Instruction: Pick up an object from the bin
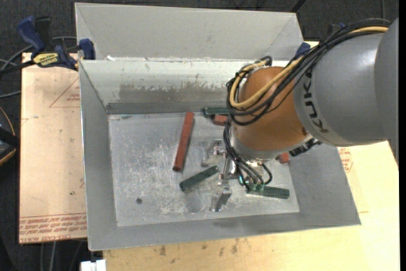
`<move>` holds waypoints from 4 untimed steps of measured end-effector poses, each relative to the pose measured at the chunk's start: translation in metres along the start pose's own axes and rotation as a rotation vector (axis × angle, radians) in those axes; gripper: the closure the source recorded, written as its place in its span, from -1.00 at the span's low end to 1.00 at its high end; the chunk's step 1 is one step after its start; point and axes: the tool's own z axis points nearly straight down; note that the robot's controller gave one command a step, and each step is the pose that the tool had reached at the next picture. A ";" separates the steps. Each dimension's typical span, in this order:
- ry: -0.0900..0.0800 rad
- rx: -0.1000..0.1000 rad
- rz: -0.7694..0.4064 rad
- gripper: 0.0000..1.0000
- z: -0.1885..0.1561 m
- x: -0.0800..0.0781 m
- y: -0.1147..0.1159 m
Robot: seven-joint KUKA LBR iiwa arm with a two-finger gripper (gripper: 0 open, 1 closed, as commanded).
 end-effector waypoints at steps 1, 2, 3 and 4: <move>-0.007 -0.001 0.002 -1.00 -0.004 -0.002 0.000; -0.008 0.000 -0.075 -1.00 0.003 0.008 0.003; -0.009 0.000 -0.140 -1.00 0.011 -0.003 0.009; -0.008 0.000 -0.128 -1.00 0.019 -0.004 0.005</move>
Offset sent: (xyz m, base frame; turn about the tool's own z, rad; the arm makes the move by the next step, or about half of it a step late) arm -0.0129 0.0043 -0.0064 -0.1128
